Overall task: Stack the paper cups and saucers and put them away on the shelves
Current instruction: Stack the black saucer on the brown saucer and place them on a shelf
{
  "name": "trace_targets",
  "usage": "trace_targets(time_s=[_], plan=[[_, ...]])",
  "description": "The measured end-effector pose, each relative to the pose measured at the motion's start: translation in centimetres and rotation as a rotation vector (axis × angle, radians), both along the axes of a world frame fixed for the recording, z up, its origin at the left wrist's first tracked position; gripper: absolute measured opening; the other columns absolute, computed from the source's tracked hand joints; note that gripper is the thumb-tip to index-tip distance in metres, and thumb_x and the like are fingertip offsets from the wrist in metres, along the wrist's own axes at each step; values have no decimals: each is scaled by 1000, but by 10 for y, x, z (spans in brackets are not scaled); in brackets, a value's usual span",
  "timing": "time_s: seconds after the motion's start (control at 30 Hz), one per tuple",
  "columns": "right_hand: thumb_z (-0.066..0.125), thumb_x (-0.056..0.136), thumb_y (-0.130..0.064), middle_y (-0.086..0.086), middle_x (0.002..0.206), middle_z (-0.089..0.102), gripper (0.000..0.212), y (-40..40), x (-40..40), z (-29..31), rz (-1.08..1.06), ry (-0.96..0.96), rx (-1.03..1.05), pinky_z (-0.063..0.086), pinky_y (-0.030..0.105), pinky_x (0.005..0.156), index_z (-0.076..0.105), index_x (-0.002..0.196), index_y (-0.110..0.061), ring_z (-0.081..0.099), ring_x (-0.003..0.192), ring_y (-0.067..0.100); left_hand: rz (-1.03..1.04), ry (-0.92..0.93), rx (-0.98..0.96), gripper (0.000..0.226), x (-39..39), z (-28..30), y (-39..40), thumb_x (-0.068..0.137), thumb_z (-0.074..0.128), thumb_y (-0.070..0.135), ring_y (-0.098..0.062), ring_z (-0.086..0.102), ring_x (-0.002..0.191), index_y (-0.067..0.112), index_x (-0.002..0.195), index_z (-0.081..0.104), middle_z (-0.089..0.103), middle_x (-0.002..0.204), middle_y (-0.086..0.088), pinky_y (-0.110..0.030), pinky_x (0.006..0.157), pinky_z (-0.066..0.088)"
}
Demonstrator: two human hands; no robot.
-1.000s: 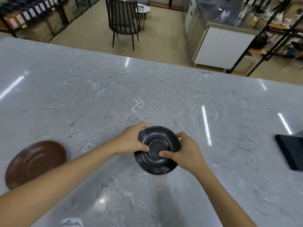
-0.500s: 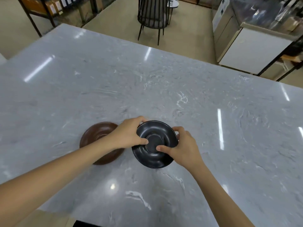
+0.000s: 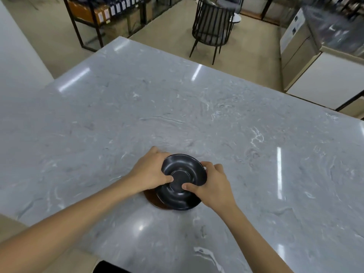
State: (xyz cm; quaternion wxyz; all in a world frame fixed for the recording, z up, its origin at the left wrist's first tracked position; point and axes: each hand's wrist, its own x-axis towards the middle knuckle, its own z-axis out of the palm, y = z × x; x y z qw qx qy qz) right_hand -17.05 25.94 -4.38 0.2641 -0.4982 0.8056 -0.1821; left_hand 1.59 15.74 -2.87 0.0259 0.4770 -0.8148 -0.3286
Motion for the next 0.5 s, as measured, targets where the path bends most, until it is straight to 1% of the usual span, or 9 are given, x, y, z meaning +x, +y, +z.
trace_targets(time_s=[0.13,0.23,0.33,0.4,0.5], plan=[[87,64,-59,-9,110,37,84,-7,19,-7,-2,36,31,43,21,72,49,133,-29,55,85,12,22,-52,-56,66,10,-5,-2,76,84,38,-16,60,94,29,136,58,44,116,4,-36,85,57],[85,65,-60,-8,110,39,80,-7,28,-11,-19,62,43,51,27,80,50,131,-31,59,98,18,27,-81,-81,58,13,-10,-1,77,82,38,-16,57,90,24,129,60,43,110,4,-36,80,57],[84,65,-60,-4,116,46,78,-6,32,-15,-26,63,49,56,33,87,51,130,-32,59,106,21,29,-106,-96,52,15,-15,0,77,81,38,-17,52,93,23,123,62,39,104,6,-34,78,55],[84,65,-60,-3,118,47,78,-5,34,-16,-32,60,45,57,34,87,51,131,-32,60,105,21,33,-108,-101,53,17,-18,0,78,80,39,-17,47,98,23,124,61,38,104,7,-34,79,53],[83,65,-62,-4,117,46,78,-5,37,-19,-33,72,35,57,34,85,51,131,-33,61,103,21,36,-104,-104,60,20,-23,0,79,79,40,-15,40,97,24,133,58,36,105,10,-33,79,52]])
